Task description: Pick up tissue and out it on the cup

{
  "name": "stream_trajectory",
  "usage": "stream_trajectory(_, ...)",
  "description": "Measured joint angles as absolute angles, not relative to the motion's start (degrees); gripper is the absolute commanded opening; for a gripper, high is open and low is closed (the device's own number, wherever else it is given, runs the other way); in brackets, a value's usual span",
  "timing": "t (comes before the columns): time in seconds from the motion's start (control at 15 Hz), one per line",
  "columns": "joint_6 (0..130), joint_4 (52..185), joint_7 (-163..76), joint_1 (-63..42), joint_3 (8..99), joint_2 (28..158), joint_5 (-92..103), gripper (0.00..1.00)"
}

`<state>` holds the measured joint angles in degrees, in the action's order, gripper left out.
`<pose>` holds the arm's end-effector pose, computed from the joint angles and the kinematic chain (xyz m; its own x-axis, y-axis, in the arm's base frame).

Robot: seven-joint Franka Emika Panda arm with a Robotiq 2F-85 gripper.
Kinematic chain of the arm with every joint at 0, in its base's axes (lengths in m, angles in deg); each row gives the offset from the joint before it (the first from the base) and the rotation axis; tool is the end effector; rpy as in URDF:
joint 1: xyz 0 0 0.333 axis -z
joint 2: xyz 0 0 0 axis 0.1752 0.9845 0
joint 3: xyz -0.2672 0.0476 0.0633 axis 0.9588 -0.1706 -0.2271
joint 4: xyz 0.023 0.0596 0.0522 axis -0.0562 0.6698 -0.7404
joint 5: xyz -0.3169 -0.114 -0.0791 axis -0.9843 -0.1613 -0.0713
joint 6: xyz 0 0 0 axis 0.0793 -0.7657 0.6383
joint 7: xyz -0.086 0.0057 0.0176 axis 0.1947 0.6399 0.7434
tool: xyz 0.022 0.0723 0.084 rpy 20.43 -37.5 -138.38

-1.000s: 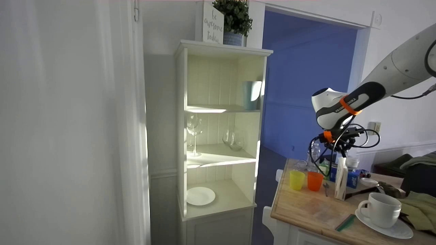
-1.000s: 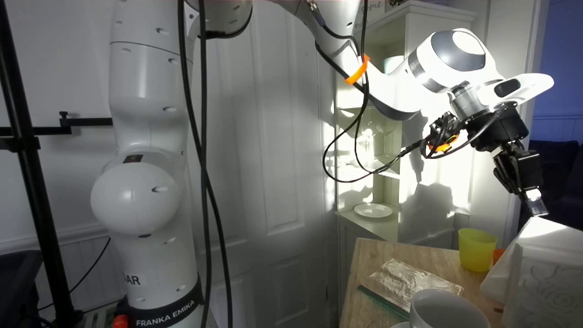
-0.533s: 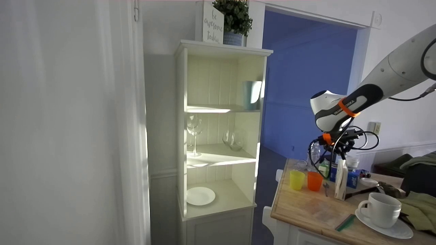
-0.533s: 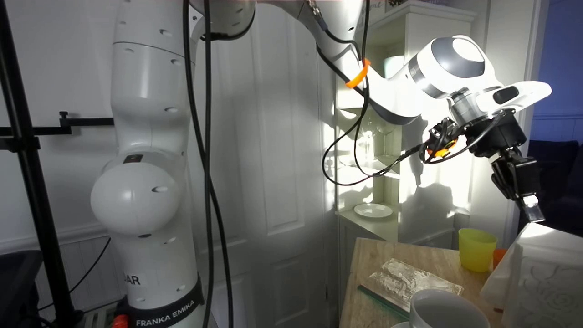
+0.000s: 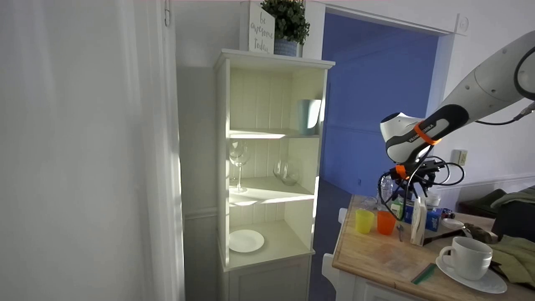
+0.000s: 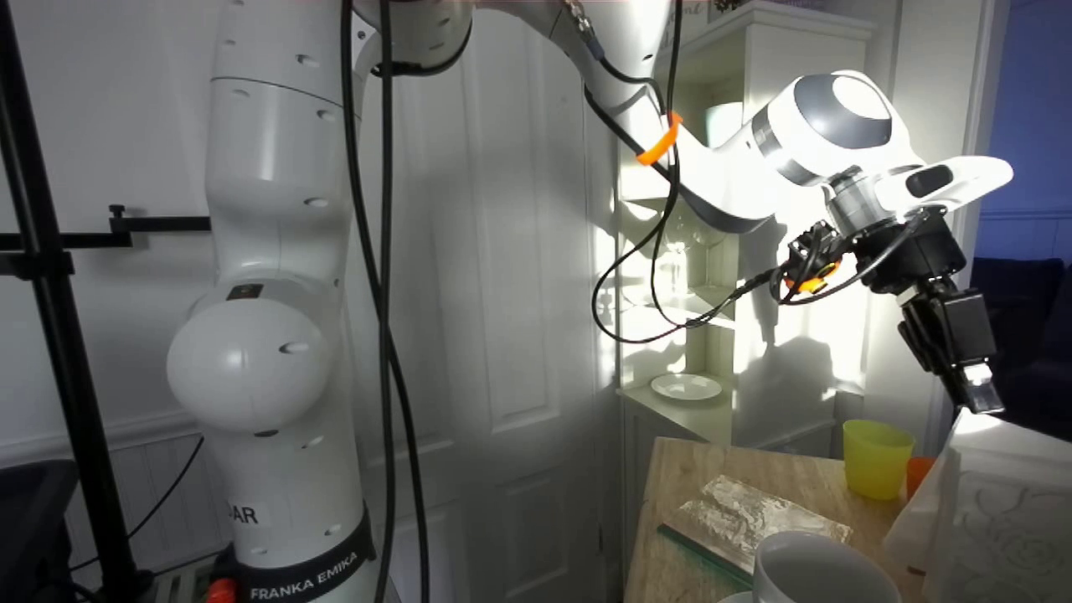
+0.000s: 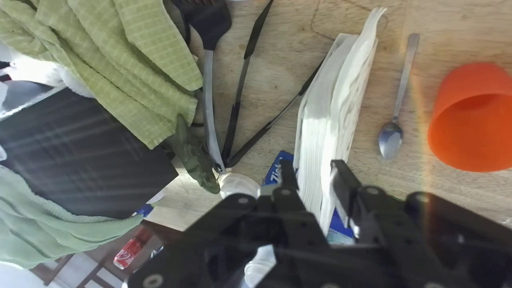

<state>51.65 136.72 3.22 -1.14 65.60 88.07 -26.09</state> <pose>0.4924 -0.2559 0.3807 0.5627 -0.7503 0.3470 -0.8118 -0.4224 0.4031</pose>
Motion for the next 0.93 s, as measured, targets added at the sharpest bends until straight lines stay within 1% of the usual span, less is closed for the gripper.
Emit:
stream_trajectory(0.13,51.6,136.7,3.2,-1.1,65.6,88.1,-26.0,0.32)
stream_trajectory(0.27,51.6,136.7,3.2,-1.1,65.6,88.1,-25.9,0.21)
stream_trajectory(0.4,51.6,136.7,2.9,-1.1,65.6,88.1,-25.2,0.21)
stream_trajectory(0.47,51.6,136.7,2.7,-1.1,65.6,88.1,-24.7,0.17)
stream_trajectory(0.53,51.6,136.7,2.4,-1.1,65.5,88.1,-24.3,0.21)
stream_trajectory(0.6,51.6,136.7,2.2,-1.1,65.5,88.1,-23.9,0.18)
stream_trajectory(0.73,51.6,136.6,2.0,-1.1,65.4,88.1,-23.5,0.18)
stream_trajectory(0.93,51.7,136.5,2.0,-1.1,65.4,88.1,-23.3,0.11)
